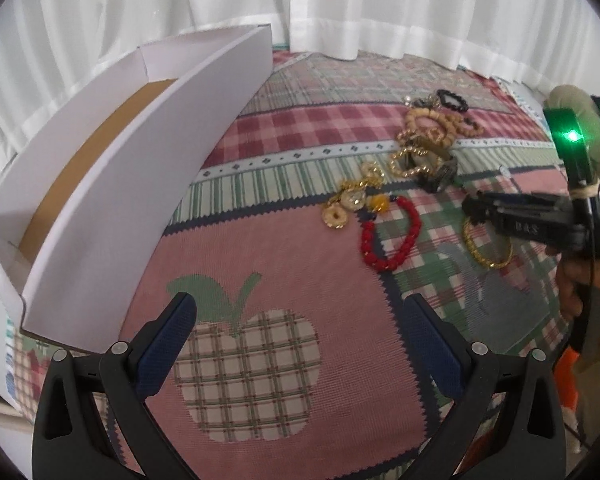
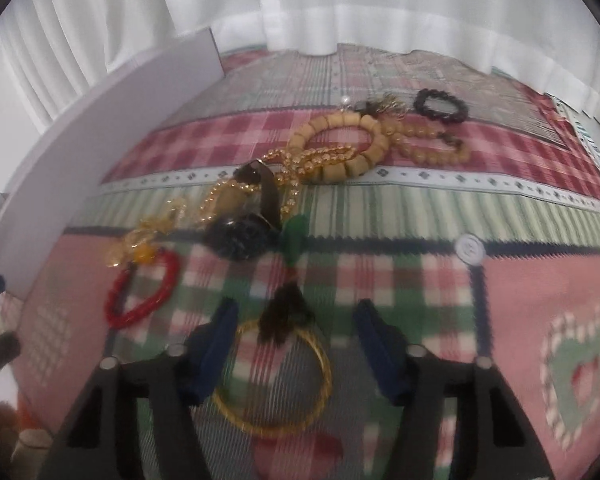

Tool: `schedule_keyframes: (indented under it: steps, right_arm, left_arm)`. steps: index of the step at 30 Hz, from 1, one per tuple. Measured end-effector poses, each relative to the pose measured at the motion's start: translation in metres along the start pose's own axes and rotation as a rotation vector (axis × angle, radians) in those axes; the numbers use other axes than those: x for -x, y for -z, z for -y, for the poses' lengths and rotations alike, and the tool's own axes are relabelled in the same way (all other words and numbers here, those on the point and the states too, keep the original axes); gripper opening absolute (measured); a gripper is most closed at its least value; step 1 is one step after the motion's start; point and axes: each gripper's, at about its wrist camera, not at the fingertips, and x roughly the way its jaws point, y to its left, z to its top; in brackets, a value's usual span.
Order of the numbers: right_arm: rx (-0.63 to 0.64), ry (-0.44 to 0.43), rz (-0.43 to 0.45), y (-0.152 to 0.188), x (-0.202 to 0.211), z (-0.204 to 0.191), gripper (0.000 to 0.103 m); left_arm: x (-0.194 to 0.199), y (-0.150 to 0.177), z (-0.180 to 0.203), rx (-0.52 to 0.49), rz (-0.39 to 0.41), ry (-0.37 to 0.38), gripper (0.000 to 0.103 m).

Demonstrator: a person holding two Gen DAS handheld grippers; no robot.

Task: Organize jewelry
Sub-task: 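Move both grippers down toward the red beaded bracelet, then close the left gripper on the yellow bead while the right gripper closes on the black tassel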

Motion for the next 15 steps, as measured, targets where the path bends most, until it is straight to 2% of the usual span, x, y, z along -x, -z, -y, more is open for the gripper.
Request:
schedule_keyframes:
  steps: [1, 2, 6, 10, 13, 15]
  right_arm:
    - [0.017, 0.025, 0.010, -0.002, 0.000, -0.002, 0.025]
    - [0.017, 0.020, 0.007, -0.003, -0.001, -0.002, 0.017]
    - [-0.032, -0.009, 0.057, -0.007, 0.019, 0.009, 0.015]
    - [-0.086, -0.047, 0.110, -0.009, 0.051, 0.023, 0.015]
    - [-0.115, -0.068, 0.138, -0.006, 0.072, 0.029, 0.015]
    - [-0.131, -0.082, 0.153, -0.004, 0.081, 0.033, 0.015]
  left_arm:
    - [-0.001, 0.000, 0.000, -0.001, -0.005, 0.000, 0.103]
    - [-0.004, -0.001, 0.000, -0.004, -0.011, 0.004, 0.103]
    - [-0.010, -0.009, 0.006, -0.012, -0.017, 0.040, 0.103]
    - [-0.025, -0.032, 0.019, -0.019, -0.025, 0.109, 0.102]
    - [-0.049, -0.050, 0.032, -0.040, -0.063, 0.147, 0.101]
    - [-0.071, -0.056, 0.038, -0.048, -0.114, 0.130, 0.082]
